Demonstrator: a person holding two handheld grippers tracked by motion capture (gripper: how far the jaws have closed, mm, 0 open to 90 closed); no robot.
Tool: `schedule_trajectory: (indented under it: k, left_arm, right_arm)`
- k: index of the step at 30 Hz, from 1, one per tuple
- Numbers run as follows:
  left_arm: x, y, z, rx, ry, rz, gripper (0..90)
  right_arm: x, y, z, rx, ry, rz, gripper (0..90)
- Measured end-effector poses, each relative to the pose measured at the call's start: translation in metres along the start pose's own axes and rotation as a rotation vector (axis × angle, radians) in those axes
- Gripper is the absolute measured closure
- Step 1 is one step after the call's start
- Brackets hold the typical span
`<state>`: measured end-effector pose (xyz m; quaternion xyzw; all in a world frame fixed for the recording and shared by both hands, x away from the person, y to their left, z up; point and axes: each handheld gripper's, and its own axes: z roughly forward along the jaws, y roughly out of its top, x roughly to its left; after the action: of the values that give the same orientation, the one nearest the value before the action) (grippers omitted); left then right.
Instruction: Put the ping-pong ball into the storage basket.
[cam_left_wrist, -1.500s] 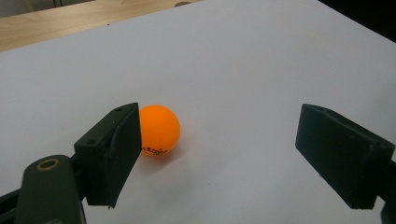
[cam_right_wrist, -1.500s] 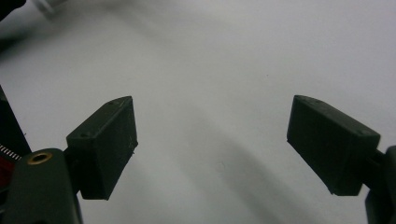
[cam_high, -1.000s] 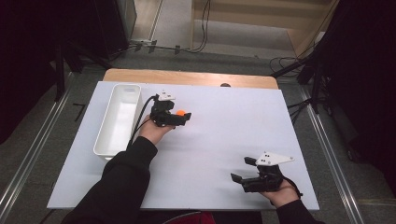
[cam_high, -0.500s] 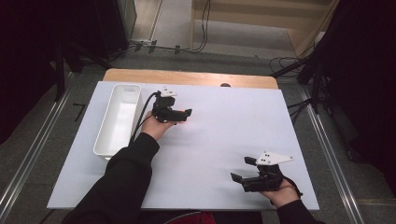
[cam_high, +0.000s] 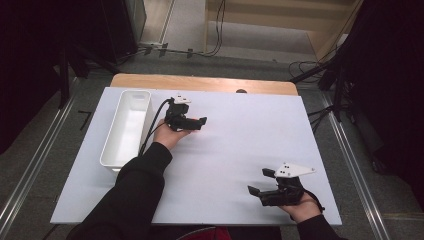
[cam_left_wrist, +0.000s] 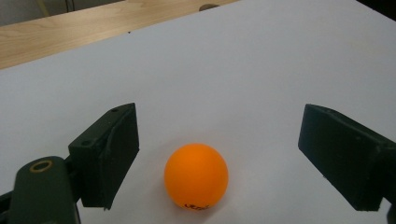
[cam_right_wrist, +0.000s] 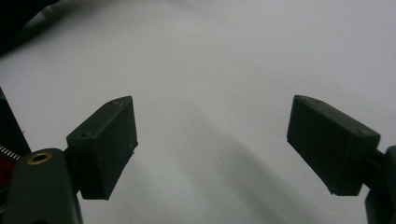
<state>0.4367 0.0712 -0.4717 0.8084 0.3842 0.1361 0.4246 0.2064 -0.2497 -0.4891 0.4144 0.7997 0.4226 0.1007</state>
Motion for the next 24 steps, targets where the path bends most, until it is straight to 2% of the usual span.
schedule_trajectory:
  k: [24]
  left_arm:
    - [0.002, -0.013, 0.008, 0.007, 0.028, -0.006, 13.3]
  right_arm:
    - [0.0, 0.0, 0.001, 0.001, 0.005, -0.005, 14.7]
